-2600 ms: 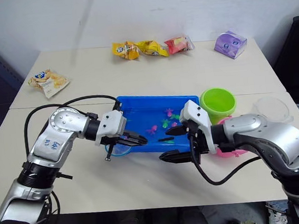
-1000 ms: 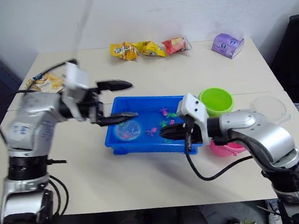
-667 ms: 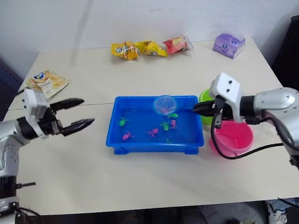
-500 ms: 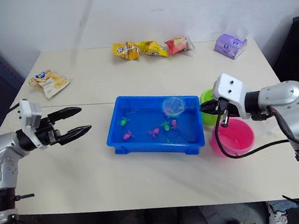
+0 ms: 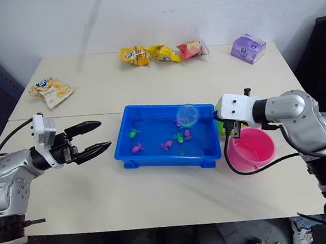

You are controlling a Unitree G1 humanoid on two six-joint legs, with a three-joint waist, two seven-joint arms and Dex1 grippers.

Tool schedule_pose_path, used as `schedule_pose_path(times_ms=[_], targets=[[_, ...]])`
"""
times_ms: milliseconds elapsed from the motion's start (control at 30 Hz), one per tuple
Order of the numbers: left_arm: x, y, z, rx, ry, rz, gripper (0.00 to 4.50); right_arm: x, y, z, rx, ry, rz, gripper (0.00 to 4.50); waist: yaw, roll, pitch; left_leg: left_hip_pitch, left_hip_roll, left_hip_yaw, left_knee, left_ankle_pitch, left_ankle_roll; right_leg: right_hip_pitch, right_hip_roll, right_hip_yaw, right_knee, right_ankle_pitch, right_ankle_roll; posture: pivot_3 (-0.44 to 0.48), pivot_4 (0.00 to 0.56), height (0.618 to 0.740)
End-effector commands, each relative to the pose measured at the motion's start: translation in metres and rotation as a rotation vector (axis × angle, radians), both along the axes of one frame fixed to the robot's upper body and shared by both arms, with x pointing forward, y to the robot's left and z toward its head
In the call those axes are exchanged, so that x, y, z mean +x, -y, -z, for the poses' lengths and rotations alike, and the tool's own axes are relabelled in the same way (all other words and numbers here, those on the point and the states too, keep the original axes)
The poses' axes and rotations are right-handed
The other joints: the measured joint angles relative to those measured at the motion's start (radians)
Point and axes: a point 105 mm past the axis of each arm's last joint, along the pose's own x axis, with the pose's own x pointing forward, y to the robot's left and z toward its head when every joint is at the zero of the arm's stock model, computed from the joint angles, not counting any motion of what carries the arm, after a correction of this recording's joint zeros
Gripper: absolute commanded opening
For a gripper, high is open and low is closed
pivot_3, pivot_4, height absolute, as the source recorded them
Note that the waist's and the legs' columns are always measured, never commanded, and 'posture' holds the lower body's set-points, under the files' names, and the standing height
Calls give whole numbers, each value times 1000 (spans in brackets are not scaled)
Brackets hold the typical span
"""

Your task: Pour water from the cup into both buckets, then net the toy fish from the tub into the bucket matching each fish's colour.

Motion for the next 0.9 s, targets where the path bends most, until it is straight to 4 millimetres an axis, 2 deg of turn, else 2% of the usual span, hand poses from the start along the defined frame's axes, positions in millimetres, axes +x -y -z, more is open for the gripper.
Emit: schedule_pose_path(times_ms=[33, 400, 900], targets=[[0, 2, -6, 16, 34, 16, 4437, -1, -4, -9, -2, 41, -25, 0, 0, 0, 0, 0, 0, 0, 0, 0, 0, 0, 0, 0, 0, 0, 0, 0, 150, 740], [5, 2, -10, 13, 20, 54, 4437, 9, 5, 4, -123, 74, -22, 0, -2, 0, 0, 0, 0, 0, 0, 0, 0, 0, 0, 0, 1, 0, 0, 0, 150, 740], [7, 15, -4, 55, -4, 141, 4437, 26, 5, 2, -257, 159, -18, 0, -2, 0, 0, 0, 0, 0, 1, 1, -1, 0, 0, 0, 2, 0, 0, 0, 150, 740]])
